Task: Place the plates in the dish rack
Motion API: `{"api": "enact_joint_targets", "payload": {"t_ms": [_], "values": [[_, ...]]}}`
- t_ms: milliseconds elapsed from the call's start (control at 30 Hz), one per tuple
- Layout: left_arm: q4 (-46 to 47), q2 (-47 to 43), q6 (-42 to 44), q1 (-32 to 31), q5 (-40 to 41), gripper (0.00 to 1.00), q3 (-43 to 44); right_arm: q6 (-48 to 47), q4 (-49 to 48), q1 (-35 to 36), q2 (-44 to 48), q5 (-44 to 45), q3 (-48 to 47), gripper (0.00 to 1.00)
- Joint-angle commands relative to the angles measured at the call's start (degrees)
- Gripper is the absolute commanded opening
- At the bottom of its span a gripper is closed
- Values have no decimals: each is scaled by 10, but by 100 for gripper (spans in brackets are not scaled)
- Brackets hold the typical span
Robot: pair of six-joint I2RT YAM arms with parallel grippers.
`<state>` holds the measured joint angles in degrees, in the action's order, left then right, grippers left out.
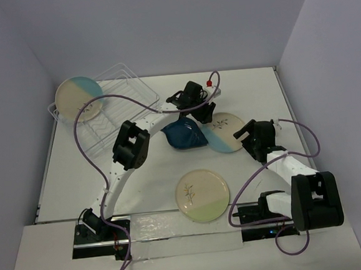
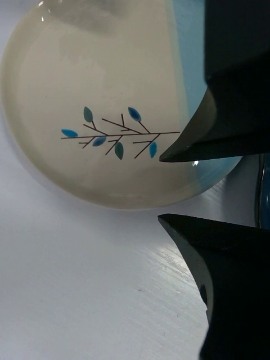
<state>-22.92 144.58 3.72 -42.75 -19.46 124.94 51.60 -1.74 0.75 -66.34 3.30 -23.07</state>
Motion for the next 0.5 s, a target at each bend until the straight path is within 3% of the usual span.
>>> {"api": "enact_joint_targets", "payload": {"t_ms": [0, 167, 267, 467], "values": [[13, 19, 4, -7, 39, 49, -2, 12, -26, -3, -13, 13, -7, 100], [13, 30, 3, -7, 35, 48, 1, 15, -29, -5, -18, 12, -7, 100], [11, 33, 1, -7, 35, 41, -1, 16, -33, -18, -20, 8, -8, 100], [25, 27, -3, -6, 33, 15, -28, 12, -43, -18, -54, -19, -26, 100]]}}
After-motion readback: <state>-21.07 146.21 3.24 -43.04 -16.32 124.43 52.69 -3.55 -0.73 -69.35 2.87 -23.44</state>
